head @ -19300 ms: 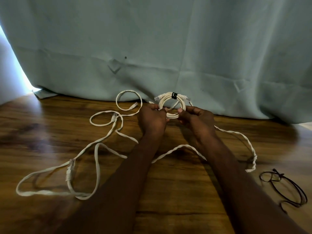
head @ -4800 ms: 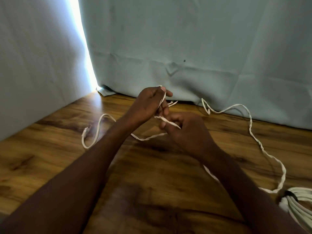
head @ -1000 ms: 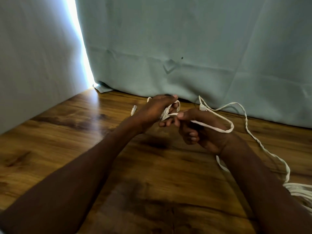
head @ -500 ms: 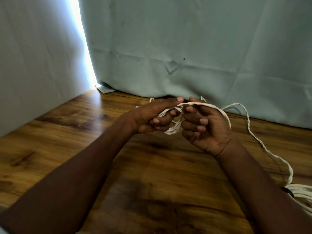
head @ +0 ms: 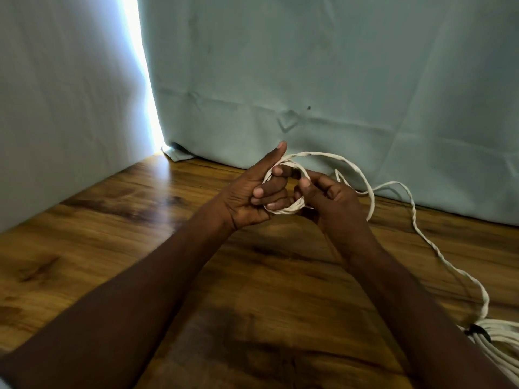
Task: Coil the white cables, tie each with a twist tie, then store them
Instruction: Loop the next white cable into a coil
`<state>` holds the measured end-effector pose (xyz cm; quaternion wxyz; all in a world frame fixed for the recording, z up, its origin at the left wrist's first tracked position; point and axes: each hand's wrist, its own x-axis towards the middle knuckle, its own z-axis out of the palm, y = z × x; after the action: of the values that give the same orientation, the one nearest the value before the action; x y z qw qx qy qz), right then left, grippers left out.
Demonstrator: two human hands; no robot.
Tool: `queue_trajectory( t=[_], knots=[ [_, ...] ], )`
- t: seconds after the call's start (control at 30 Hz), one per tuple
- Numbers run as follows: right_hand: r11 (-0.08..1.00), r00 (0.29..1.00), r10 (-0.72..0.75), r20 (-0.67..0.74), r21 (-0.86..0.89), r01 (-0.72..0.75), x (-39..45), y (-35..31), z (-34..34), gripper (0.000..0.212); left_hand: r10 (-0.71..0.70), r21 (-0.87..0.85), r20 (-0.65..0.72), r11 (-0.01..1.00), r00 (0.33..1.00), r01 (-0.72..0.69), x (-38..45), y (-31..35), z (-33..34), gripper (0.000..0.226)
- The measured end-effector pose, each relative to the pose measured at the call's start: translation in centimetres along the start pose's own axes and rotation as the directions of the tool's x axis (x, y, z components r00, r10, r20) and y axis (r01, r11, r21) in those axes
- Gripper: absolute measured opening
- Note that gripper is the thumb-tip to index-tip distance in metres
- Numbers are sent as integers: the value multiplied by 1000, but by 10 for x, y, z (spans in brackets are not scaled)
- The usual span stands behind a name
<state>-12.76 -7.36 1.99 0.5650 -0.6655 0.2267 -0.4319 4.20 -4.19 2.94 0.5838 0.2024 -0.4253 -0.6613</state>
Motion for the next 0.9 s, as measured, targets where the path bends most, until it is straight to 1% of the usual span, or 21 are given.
queue_trajectory(
  t=[0.13, 0.23, 0.27, 0.37, 0.47, 0.57, 0.6, 0.67, 0.7, 0.73, 0.77, 0.8, 0.83, 0.87, 0.9],
  knots=[
    [982, 982, 146, -119, 134, -130, 2, 1, 4, 30, -6, 103, 77, 995, 997, -1, 1, -2, 5, 46],
    [972, 962, 206, -178, 150, -180, 1, -1, 11, 36, 11, 215, 80, 976, 997, -28, 1, -5, 6, 27],
    [974, 956, 210, -203, 130, -186, 2, 0, 13, 38, 12, 250, 64, 968, 998, -28, 0, -6, 6, 26],
    [979, 947, 196, -253, 96, -177, 2, 3, 14, 41, -4, 285, 35, 959, 999, -6, 3, -8, 11, 35],
    [986, 955, 163, -248, 87, -145, 2, 3, 12, 39, -15, 306, 21, 952, 1000, 8, 6, -11, 16, 44],
    [985, 957, 170, -237, 78, -156, -2, 1, 14, 39, -9, 352, -58, 936, 998, 29, 5, -14, 19, 50],
    [987, 961, 160, -223, 33, -157, -2, 2, 13, 39, -2, 371, -94, 928, 996, 37, 4, -15, 19, 51],
    [988, 973, 88, -213, -108, -113, -3, 3, 15, 37, 16, 408, -163, 911, 986, 53, 4, -14, 17, 53],
    [970, 973, 9, -230, -236, -65, -3, 4, 14, 36, 25, 421, -199, 905, 980, 62, 4, -13, 15, 54],
    [909, 966, -103, -239, -416, -6, -3, 5, 14, 35, 33, 424, -229, 903, 973, 69, 3, -11, 13, 55],
    [794, 943, -237, -233, -607, 49, -5, 8, 13, 35, 40, 417, -247, 906, 968, 69, 3, -10, 11, 55],
    [650, 901, -375, -217, -754, 89, -7, 9, 13, 34, 50, 398, -250, 916, 967, 56, 3, -8, 9, 55],
    [547, 846, -491, -208, -829, 114, -10, 8, 14, 32, 62, 367, -240, 930, 969, 32, 3, -5, 7, 55],
    [498, 790, -575, -214, -857, 130, -12, 5, 14, 28, 72, 334, -222, 943, 972, 6, 3, -3, 6, 55],
    [478, 735, -638, -231, -867, 143, -13, 2, 14, 23, 79, 307, -206, 952, 975, -12, 3, 0, 6, 55]
  ],
)
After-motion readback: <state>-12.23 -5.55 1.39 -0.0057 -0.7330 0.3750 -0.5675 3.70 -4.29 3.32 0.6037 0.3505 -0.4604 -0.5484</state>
